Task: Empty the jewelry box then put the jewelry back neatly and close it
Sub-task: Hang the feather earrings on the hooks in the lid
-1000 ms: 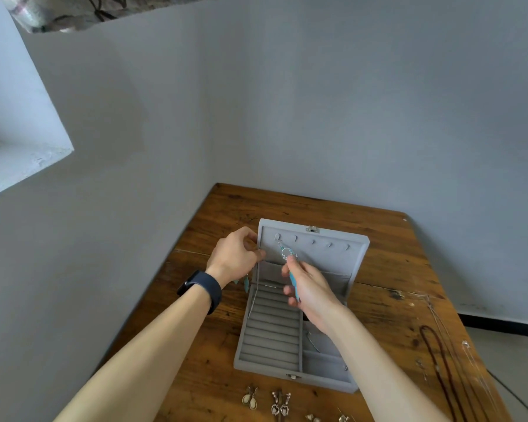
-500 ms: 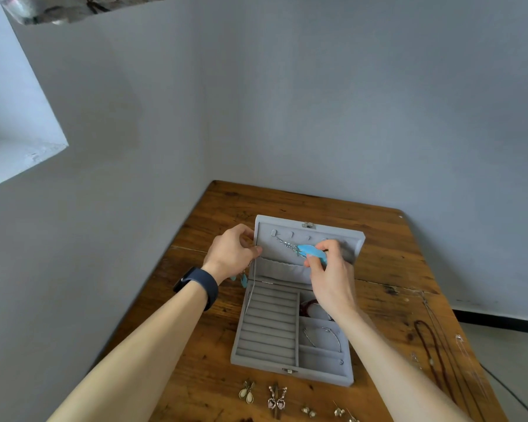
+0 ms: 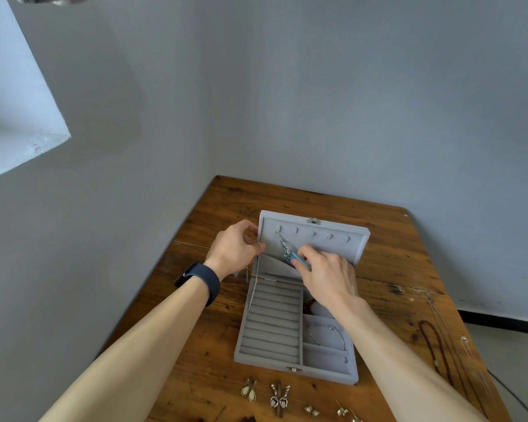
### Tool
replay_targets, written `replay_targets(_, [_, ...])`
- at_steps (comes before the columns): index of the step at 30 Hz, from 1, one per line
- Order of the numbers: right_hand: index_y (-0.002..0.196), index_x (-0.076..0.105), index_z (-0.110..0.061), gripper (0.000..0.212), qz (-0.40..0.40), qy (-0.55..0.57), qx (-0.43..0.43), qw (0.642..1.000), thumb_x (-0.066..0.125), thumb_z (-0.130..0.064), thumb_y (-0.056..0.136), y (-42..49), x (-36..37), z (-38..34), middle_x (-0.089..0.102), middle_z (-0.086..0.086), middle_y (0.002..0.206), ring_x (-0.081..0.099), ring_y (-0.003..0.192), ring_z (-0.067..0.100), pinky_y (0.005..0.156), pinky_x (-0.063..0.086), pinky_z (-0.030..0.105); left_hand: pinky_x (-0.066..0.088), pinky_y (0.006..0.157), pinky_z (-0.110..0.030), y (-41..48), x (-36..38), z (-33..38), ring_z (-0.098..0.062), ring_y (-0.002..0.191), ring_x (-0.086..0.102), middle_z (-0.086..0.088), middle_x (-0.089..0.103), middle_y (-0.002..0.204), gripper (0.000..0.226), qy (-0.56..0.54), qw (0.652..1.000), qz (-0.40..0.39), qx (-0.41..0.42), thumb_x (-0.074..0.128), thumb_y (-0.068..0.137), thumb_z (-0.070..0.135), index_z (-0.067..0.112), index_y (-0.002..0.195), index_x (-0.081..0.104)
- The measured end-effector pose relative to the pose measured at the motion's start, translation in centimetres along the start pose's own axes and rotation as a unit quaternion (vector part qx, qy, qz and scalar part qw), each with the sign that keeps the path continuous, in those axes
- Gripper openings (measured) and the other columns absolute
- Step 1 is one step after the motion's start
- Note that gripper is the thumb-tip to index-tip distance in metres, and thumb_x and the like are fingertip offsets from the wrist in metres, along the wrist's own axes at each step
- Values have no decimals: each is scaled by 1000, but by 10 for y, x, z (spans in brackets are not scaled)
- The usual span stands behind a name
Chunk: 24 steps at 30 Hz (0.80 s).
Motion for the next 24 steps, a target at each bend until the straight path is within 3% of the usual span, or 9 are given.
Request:
replay_targets(3, [86, 65, -25, 34, -114, 37, 40, 992, 50, -54, 96, 6, -3, 2, 65, -3, 73, 63, 69, 25, 53, 43, 29, 47, 65, -25, 0, 1, 0, -13, 88, 62, 5, 62, 97, 33, 2, 1000, 4, -2, 70, 91, 34, 26, 121, 58])
replay_targets(6, [87, 67, -25, 25, -134, 116, 82, 981, 55, -46, 93, 4, -6, 7, 66, -6, 74, 61, 70, 19, 56, 45, 28, 48, 69, -26, 1, 0, 0, -13, 88, 62, 5, 64, 97, 33, -1, 1000, 3, -5, 70, 90, 35, 27, 120, 59])
replay_targets(8, [98, 69, -30, 15, -115, 154, 100, 976, 62, -39, 88, -2, -7, 10, 70, -14, 87, 63, 76, 10, 64, 45, 21, 48, 68, -26, 0, 0, 0, -12, 87, 63, 5, 64, 96, 33, -3, 1000, -1, -7, 71, 90, 35, 27, 119, 59])
replay_targets(10, [105, 66, -32, 19, -77, 178, 99, 976, 67, -35, 86, -7, -7, 11, 69, -19, 95, 61, 77, 3, 66, 43, 14, 48, 66, -25, 0, -1, 0, -13, 86, 64, 4, 65, 97, 33, -4, 1000, -5, -8, 71, 90, 35, 28, 119, 58])
replay_targets(15, [100, 69, -23, 12, 24, 107, 20, 994, 65, -20, 89, -15, -4, 0, 69, -8, 93, 65, 77, 18, 66, 55, 31, 46, 64, -23, -2, -1, 2, -10, 85, 62, 6, 64, 94, 33, -2, 1000, 0, -8, 71, 90, 34, 27, 120, 59])
replay_targets(17, [109, 71, -25, 24, -22, 66, 7, 998, 61, -26, 88, -14, -1, -10, 71, -8, 104, 61, 91, 20, 79, 51, 35, 45, 62, -22, -3, -1, 3, -9, 85, 61, 6, 64, 95, 33, 2, 1000, 4, -8, 70, 90, 33, 27, 121, 59])
replay_targets(20, [129, 60, -31, 43, -138, 55, 35, 988, 52, -42, 88, -10, 2, -28, 63, -13, 126, 47, 118, 15, 97, 33, 37, 43, 61, -20, -2, 0, 3, -11, 87, 61, 5, 64, 98, 35, 3, 1000, 6, -10, 70, 91, 33, 26, 124, 59])
replay_targets(24, [129, 56, -34, 45, -162, 147, 105, 970, 55, -46, 86, -4, 1, -41, 61, -12, 128, 47, 122, 14, 103, 27, 36, 43, 63, -20, -5, 0, 6, -13, 90, 62, 3, 66, 102, 40, -6, 1000, 5, -17, 70, 91, 33, 25, 128, 57])
Point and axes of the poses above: each hand's wrist, its own y-axis towards the middle knuckle, its own x-axis out of the palm, z = x × y, the point moved 1 cm from there along y, towards the middle knuckle
